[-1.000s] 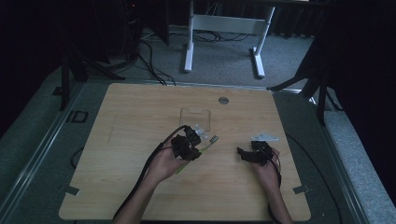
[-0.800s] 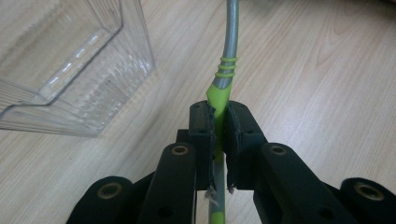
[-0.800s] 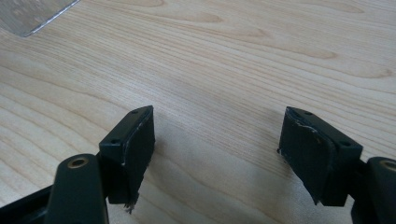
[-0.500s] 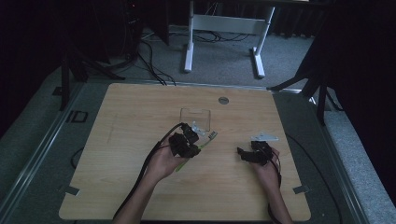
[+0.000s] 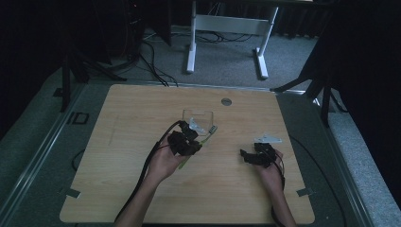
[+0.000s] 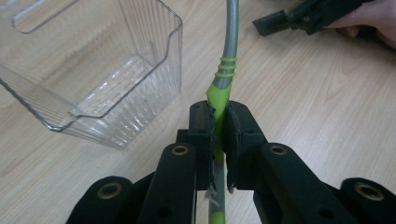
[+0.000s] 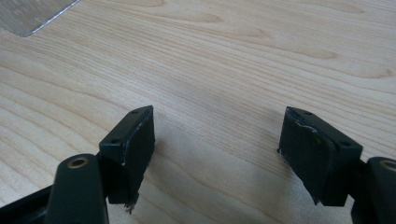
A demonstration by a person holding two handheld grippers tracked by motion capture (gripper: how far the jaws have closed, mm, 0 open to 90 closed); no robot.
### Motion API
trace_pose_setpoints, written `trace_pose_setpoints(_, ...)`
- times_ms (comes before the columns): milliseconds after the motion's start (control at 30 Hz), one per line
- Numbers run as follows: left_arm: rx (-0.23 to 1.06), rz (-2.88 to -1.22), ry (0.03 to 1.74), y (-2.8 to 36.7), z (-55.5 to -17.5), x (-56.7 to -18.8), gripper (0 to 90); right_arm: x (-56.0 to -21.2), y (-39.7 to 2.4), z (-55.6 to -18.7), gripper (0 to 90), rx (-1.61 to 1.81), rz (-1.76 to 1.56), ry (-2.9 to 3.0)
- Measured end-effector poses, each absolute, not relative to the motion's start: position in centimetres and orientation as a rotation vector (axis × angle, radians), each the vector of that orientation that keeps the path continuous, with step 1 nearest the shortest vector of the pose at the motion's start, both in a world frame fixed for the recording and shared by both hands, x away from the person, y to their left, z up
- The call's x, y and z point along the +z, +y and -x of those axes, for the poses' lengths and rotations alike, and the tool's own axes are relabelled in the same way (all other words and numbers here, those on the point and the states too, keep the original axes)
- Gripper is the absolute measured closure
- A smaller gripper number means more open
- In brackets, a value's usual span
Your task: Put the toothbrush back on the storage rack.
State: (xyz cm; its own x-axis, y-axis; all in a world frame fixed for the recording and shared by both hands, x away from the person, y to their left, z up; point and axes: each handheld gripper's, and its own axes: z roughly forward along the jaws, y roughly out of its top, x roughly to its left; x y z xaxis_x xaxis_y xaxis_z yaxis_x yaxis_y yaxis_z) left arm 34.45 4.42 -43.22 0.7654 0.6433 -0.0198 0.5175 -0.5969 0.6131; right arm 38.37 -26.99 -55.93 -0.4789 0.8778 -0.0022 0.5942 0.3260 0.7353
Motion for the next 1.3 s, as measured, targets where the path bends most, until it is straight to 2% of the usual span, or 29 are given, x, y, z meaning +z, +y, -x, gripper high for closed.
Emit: trace_pose_setpoints(1300,0.321,-2.209,0.901,5.05,-35.35,-42.61,81.8,-55.93,-27.0,-38.37,26.5,0.96,-1.301,2.196)
